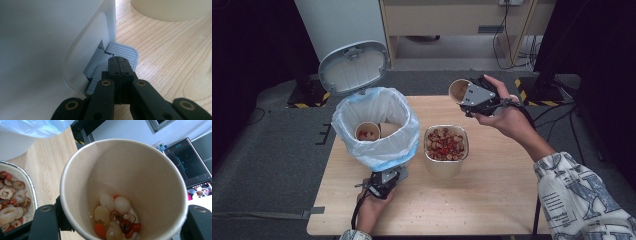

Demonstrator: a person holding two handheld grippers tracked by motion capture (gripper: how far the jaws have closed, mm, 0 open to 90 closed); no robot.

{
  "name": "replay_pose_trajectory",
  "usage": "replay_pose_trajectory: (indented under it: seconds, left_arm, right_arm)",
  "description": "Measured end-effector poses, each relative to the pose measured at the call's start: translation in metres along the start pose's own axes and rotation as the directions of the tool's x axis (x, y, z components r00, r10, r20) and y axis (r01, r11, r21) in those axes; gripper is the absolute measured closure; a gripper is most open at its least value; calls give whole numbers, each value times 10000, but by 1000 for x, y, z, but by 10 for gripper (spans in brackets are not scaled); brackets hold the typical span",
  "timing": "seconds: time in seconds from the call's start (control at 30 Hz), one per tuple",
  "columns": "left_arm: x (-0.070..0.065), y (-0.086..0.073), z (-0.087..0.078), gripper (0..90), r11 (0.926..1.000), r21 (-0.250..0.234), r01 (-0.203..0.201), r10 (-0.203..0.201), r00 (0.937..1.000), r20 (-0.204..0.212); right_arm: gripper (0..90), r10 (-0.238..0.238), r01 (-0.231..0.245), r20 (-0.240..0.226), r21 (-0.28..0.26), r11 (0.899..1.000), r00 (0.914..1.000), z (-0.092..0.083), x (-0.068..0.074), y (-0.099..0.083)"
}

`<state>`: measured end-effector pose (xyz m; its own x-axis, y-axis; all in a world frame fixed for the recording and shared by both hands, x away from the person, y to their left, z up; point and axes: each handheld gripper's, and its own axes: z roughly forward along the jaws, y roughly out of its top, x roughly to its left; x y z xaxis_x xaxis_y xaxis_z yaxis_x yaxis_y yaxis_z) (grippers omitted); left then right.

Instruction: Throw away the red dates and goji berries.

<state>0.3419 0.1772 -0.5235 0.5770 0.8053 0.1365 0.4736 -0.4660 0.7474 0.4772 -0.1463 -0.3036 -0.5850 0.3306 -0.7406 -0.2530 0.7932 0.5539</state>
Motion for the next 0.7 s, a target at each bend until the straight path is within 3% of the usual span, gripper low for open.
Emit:
replay_pose_trajectory:
  seconds: [0.13,0.27,0.4,0.43,0.57,0.7]
  left_arm:
    - [0,0,0,900,10000,-3,-3,3,10000,5]
    - [0,0,0,900,10000,21,-26,26,10000,-5]
    - [1,0,0,900,9999,69,-84,84,10000,-7]
    - [-1,0,0,900,9999,-80,87,-87,10000,36]
    - [0,0,0,900,9999,-75,97,-97,9999,45]
    - [0,0,0,900,9999,-77,99,-98,9999,49]
  right_arm:
    - [316,13,-13,13,-23,10000,10000,0,3,1]
    - [315,-352,353,-155,40,9994,9993,1,10,4]
    - [315,38,-37,-107,45,10000,9999,3,7,1]
    - [316,23,-22,-110,63,10000,9999,3,8,1]
    - [315,-379,385,-549,107,9992,9978,5,16,1]
    - [315,64,-60,-211,163,9998,9998,4,10,-2]
